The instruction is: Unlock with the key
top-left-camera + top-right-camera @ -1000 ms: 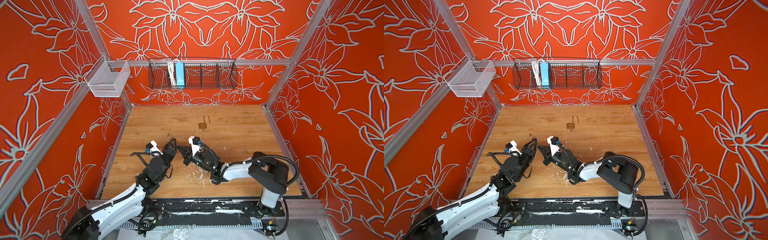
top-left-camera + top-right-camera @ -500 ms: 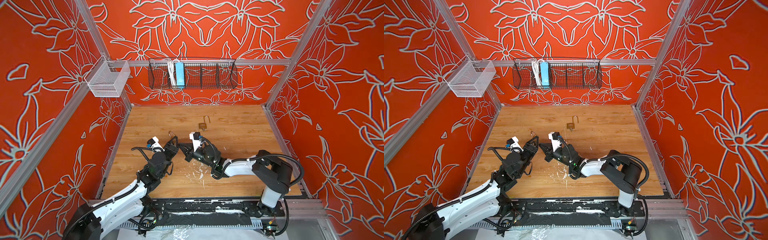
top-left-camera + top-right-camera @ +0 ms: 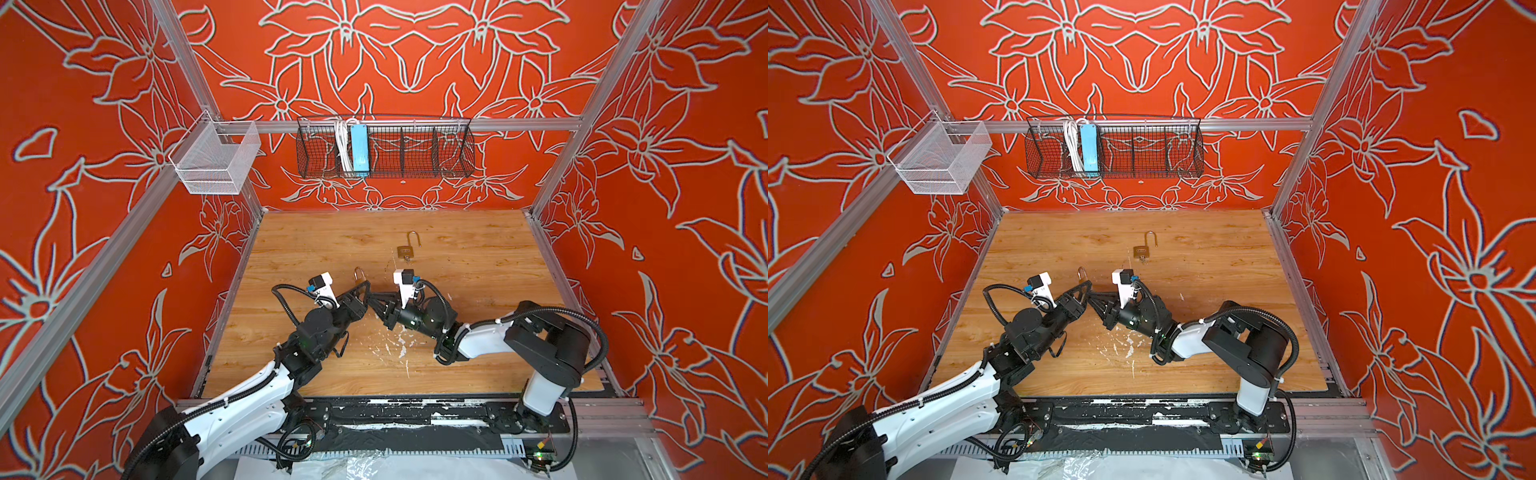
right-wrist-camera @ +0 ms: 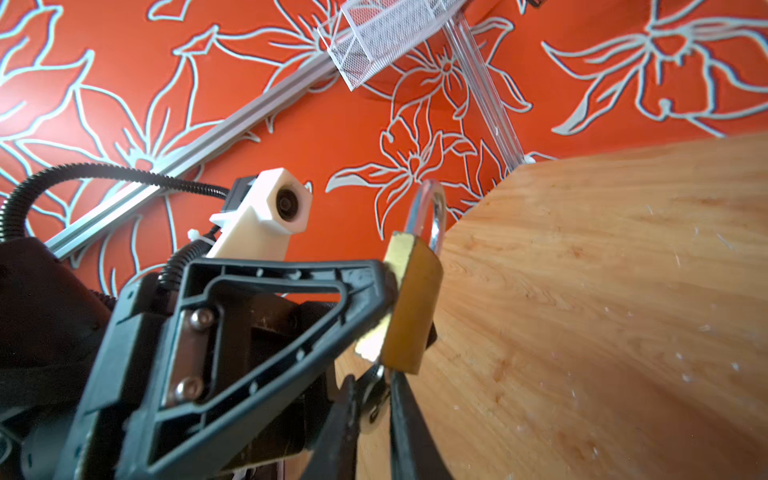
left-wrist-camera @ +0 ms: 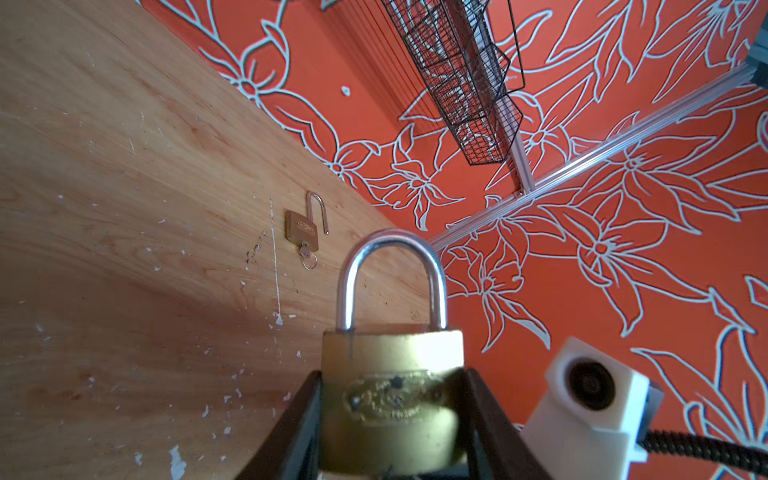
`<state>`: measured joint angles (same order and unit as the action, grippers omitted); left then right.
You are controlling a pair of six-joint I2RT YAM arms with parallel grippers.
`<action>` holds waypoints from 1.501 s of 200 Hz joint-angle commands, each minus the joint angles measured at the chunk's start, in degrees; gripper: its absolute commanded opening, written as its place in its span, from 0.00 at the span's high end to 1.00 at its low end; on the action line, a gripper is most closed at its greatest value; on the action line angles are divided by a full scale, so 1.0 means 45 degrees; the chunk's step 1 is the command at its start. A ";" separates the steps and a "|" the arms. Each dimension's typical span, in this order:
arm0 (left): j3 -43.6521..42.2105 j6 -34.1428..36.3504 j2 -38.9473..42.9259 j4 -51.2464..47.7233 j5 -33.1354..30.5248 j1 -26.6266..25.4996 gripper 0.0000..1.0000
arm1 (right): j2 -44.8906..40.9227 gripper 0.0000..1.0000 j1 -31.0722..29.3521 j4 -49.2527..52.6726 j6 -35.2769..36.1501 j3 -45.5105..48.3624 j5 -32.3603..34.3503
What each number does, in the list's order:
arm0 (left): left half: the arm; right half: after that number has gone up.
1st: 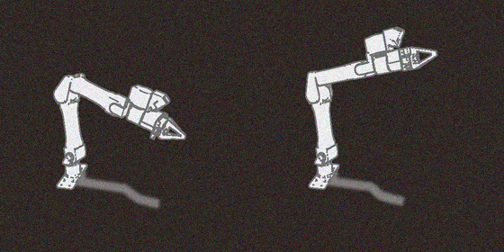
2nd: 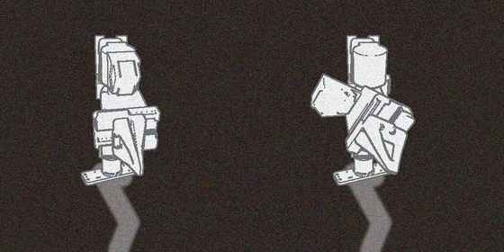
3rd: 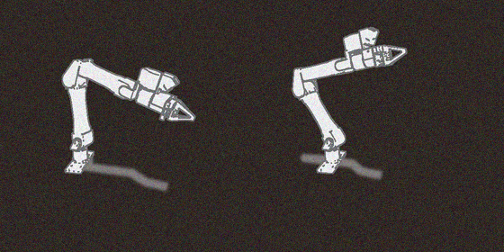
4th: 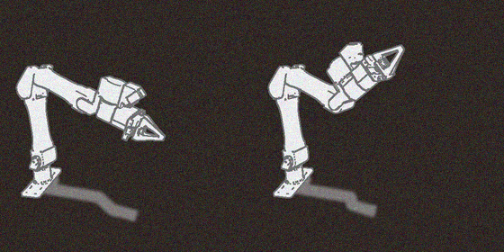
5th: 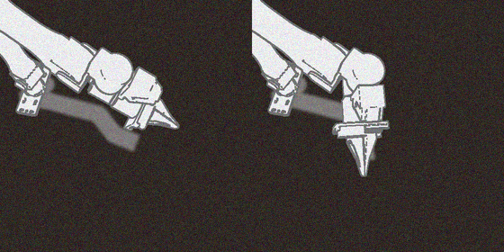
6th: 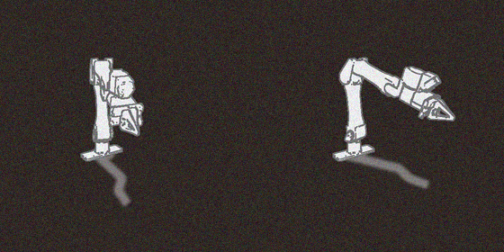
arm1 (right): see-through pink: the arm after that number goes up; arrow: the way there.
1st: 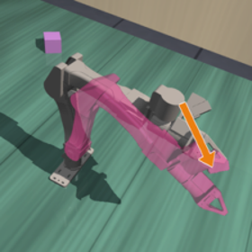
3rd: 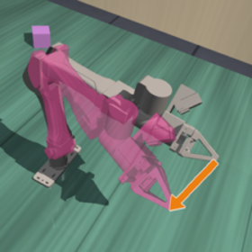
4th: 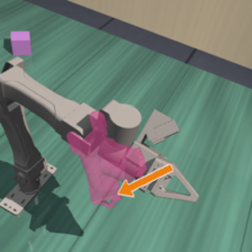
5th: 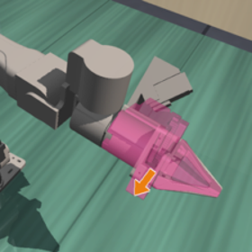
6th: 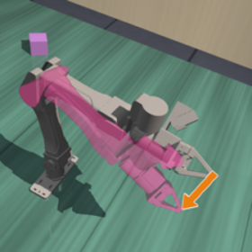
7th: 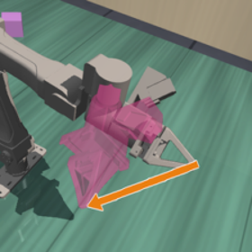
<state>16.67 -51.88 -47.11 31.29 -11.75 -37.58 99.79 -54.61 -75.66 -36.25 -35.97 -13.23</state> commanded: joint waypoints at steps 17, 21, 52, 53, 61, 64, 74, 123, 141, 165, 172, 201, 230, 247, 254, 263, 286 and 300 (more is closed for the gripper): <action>-0.0109 0.0672 0.0281 0.0699 0.0317 -0.0105 1.00 | -0.0926 0.78 -0.0059 0.0126 -0.0022 0.0737 0.0109; -0.0110 0.0678 0.0325 0.0652 0.0274 -0.0105 1.00 | -0.1001 0.78 -0.0071 0.0254 0.0025 0.0797 0.0169; -0.0271 0.0558 0.0709 0.0410 0.0238 -0.0066 1.00 | -0.1392 0.77 -0.0207 0.1505 0.0433 0.0677 0.0501; -0.0278 0.0545 0.0726 0.0410 0.0233 -0.0066 1.00 | -0.1393 0.77 -0.0208 0.1542 0.0455 0.0653 0.0500; -0.0347 0.0470 0.0819 0.0411 0.0210 -0.0066 1.00 | -0.1411 0.77 -0.0246 0.1752 0.0511 0.0497 0.0433; -0.0364 0.0463 0.0867 0.0396 0.0191 -0.0066 1.00 | -0.1398 0.77 -0.0262 0.1813 0.0543 0.0447 0.0406; -0.0443 0.0459 0.1041 0.0348 0.0152 -0.0054 1.00 | -0.1350 0.77 -0.0324 0.1980 0.0573 0.0244 0.0335; -0.0677 0.0634 0.1470 0.0290 -0.0032 -0.0047 1.00 | -0.0889 0.74 -0.0617 0.1775 0.0419 -0.0149 0.0146; -0.0769 0.0610 0.1392 0.0422 0.0047 -0.0047 1.00 | -0.0762 0.74 -0.0695 0.1840 0.0371 -0.0312 0.0128; -0.0892 0.0556 0.1441 0.0651 -0.0043 -0.0046 1.00 | -0.0598 0.74 -0.0765 0.2550 0.0254 -0.0730 0.0134; -0.0891 0.0552 0.1474 0.0638 -0.0063 -0.0037 1.00 | -0.0576 0.74 -0.0792 0.2842 0.0251 -0.0850 0.0212; -0.0924 0.0513 0.1639 0.0587 -0.0211 -0.0045 1.00 | -0.0487 0.77 -0.0872 0.3032 0.0242 -0.0954 0.0294; -0.1035 0.0493 0.1739 0.0701 -0.0341 -0.0027 1.00 | -0.0458 0.85 -0.0872 0.2999 0.0130 -0.0919 0.0365; -0.1170 0.0512 0.1812 0.0849 -0.0285 -0.0030 1.00 | -0.0399 0.93 -0.0859 0.2627 0.0039 -0.0819 0.0307; -0.1282 0.0532 0.1860 0.0975 -0.0290 -0.0027 1.00 | -0.0333 0.96 -0.0853 0.2341 -0.0044 -0.0779 0.0206; -0.1470 0.0571 0.1928 0.1219 -0.0328 -0.0027 1.00 | -0.0246 0.97 -0.0815 0.2041 -0.0176 -0.0758 0.0014; -0.1985 0.0733 0.2185 0.1974 -0.0243 -0.0027 1.00 | 0.0166 1.00 -0.0673 0.1087 -0.0724 -0.0767 -0.0630; -0.2172 0.0923 0.2450 0.2087 -0.0221 -0.0027 1.00 | 0.0533 1.00 -0.0534 0.0174 -0.1287 -0.0724 -0.1007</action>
<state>7.70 -49.10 -38.30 33.56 -13.87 -37.52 99.81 -57.71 -65.43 -37.67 -38.85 -13.08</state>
